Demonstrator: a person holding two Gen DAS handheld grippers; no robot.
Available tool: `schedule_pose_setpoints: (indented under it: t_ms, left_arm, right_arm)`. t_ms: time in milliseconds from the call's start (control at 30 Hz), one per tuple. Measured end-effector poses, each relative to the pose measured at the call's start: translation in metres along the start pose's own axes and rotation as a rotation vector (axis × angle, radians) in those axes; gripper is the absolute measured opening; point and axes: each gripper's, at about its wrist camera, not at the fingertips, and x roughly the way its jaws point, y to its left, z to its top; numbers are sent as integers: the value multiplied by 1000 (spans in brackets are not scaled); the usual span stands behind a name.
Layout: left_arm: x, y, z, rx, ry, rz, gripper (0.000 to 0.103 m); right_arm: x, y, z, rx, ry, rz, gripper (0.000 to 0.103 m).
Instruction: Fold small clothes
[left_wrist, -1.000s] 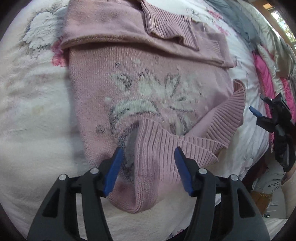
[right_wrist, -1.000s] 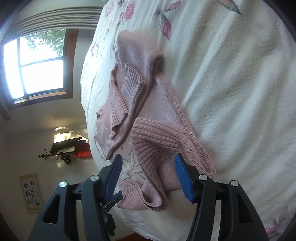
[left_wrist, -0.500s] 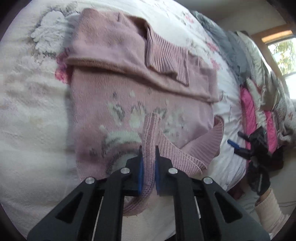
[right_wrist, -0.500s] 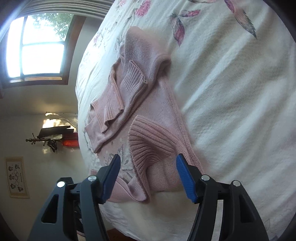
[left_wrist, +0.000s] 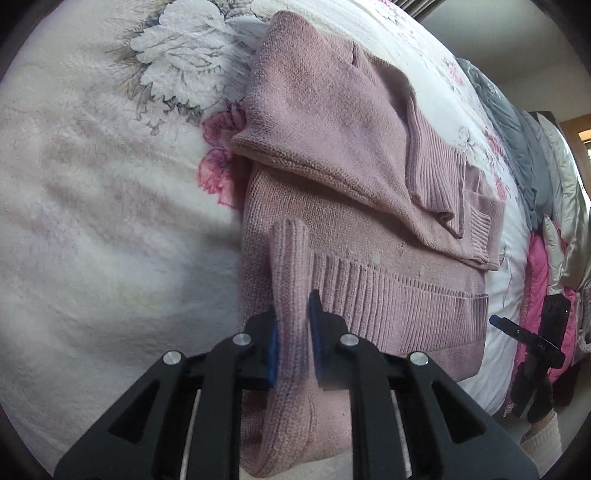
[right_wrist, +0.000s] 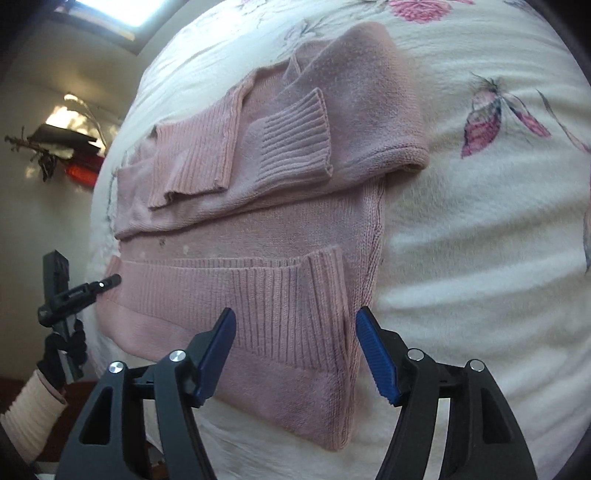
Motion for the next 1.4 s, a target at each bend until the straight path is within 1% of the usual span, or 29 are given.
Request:
schedule_pose_setpoints:
  t_ms: [67,133,200,233,267,300,333,367,433,467,533,600,733,867,933,1033,1133,1233,1333,1400]
  left_arm:
    - [5,-1,1,20,10,13,28]
    - [9,-6,2,50,17,31,30]
    - [13,-13,4,77,17,57,29]
    - [14,-15,5,91,17,65,28]
    - [13,-17,5,103,15,75,22]
    - [12,-19,5,113,11,78,19]
    - [10,-21,4,121,7,73,11]
    - [7,-22,3,129,1,70,9]
    - [-1,-25,0,145,-14,56,9]
    - [-5,-27,-2,151,-19,44,9]
    - [-14,-31,-7,176,-23,13,8]
    - [-23,-35,-12,205,-32,0,8]
    - [-44,-37,-6,167,-75,-67,8]
    - [-66,-48,16,156,-142,-132,8]
    - [-77,-58,30,170,-182,-161,8]
    - [-87,-73,57,199,-231,-176,8]
    - [-83,-86,88,218,-266,-165,8]
    - [-68,-93,124,222,-279,-144,8]
    - [-45,-94,156,213,-278,-89,8]
    - [-25,-87,171,187,-258,-42,8]
  right_arm:
    - [10,4,6,-43,29,-28,68]
    - [23,8,11,-88,63,-71,68]
    - [34,11,14,-130,94,-119,65]
    - [38,14,14,-151,106,-134,56]
    - [41,16,13,-172,113,-149,47]
    - [41,19,12,-194,114,-170,43]
    - [39,23,10,-215,113,-175,31]
    - [37,25,8,-233,109,-171,21]
    - [28,28,3,-248,91,-159,13]
    - [21,29,0,-246,78,-142,12]
    - [5,27,-4,-225,37,-81,11]
    - [-13,24,-8,-199,0,-29,11]
    - [-46,18,-7,-150,-69,42,11]
    - [-75,22,9,-118,-146,107,11]
    - [-89,24,23,-95,-193,147,11]
    - [-103,24,46,-68,-253,197,11]
    - [-104,27,79,-77,-288,174,11]
    - [-97,27,117,-66,-311,162,11]
    - [-83,20,150,-45,-313,126,11]
    - [-66,15,169,-33,-300,62,11]
